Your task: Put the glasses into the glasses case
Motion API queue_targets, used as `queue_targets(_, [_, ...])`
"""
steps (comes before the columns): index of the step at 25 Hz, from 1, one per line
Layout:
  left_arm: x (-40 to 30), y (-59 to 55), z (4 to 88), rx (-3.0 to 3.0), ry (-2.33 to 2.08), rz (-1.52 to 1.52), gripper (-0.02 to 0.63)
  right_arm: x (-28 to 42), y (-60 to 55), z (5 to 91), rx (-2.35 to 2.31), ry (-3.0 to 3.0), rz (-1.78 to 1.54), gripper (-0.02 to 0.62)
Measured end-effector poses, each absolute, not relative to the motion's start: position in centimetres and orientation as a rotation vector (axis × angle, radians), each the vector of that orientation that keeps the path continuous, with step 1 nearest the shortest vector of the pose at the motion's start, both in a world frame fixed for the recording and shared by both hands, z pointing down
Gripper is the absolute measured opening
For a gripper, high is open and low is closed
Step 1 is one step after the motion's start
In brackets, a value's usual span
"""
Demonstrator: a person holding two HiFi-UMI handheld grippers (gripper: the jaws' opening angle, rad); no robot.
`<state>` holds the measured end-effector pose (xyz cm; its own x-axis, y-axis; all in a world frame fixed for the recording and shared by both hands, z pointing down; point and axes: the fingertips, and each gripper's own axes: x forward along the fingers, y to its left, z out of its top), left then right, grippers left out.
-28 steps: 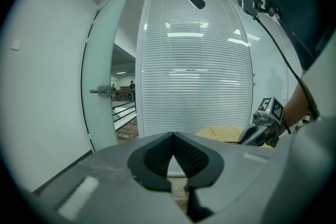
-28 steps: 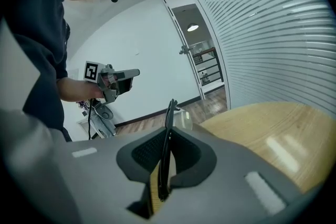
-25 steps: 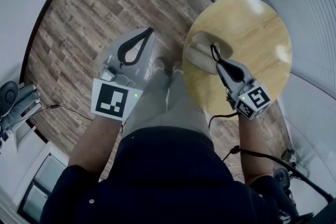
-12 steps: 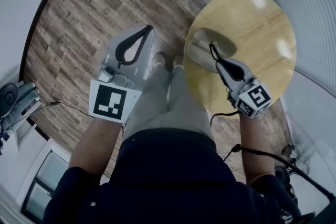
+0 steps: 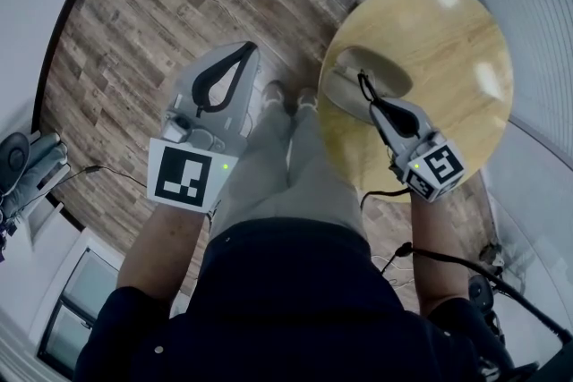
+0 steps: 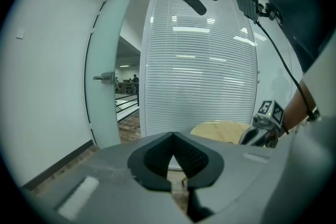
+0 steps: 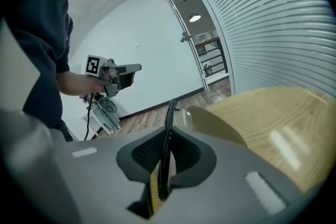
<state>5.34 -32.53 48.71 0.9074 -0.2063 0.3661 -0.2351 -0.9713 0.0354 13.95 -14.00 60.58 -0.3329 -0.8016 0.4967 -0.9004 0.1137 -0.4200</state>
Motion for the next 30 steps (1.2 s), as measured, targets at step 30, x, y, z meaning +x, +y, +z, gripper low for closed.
queue_targets(30, [3.1,-33.9,52.2,2.904,-0.452,0.595,0.003,12.2,-15.2,64.4,1.368,-2.241,0.983,0.034])
